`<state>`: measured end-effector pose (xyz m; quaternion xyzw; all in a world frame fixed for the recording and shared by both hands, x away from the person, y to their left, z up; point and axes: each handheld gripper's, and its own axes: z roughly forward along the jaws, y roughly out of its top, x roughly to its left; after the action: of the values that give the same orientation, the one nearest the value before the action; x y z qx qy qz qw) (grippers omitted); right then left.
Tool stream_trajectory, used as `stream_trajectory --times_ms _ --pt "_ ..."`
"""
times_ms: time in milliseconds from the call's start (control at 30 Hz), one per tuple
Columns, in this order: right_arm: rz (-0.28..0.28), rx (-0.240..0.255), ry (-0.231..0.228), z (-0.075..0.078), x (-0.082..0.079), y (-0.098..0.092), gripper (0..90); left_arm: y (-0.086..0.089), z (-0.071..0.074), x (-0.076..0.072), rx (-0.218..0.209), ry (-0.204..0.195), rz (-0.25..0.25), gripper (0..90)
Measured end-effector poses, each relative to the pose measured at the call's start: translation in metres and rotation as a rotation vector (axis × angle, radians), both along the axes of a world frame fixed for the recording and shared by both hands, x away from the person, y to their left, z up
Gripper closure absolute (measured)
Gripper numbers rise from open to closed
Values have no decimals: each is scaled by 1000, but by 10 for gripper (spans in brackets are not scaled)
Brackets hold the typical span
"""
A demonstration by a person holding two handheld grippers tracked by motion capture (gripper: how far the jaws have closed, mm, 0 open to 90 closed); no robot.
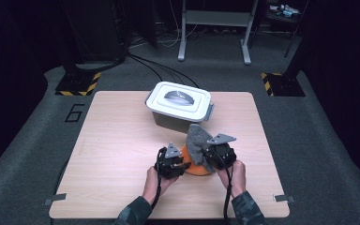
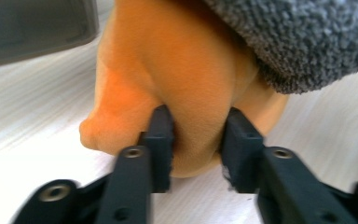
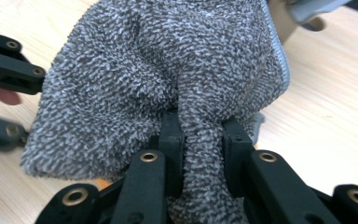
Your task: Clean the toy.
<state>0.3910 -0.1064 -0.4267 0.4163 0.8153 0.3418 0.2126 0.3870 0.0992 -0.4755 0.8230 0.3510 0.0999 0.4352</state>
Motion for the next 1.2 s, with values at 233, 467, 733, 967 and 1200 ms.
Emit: stream_trajectory --times_ms 233,467,733,967,1200 --pt "-87 -72 -26 9 -12 -31 744 8 6 0 -138 123 10 742" --pt "-31 0 -27 19 -24 -29 741 16 6 -1 -205 212 30 736" --pt "-5 -17 42 -10 -2 -8 748 21 5 3 -178 130 25 390" --pt "-14 -1 49 -9 1 -18 747 5 -1 4 -92 91 18 669" --pt "-21 12 -44 25 -18 -23 746 9 8 4 -194 186 25 744"
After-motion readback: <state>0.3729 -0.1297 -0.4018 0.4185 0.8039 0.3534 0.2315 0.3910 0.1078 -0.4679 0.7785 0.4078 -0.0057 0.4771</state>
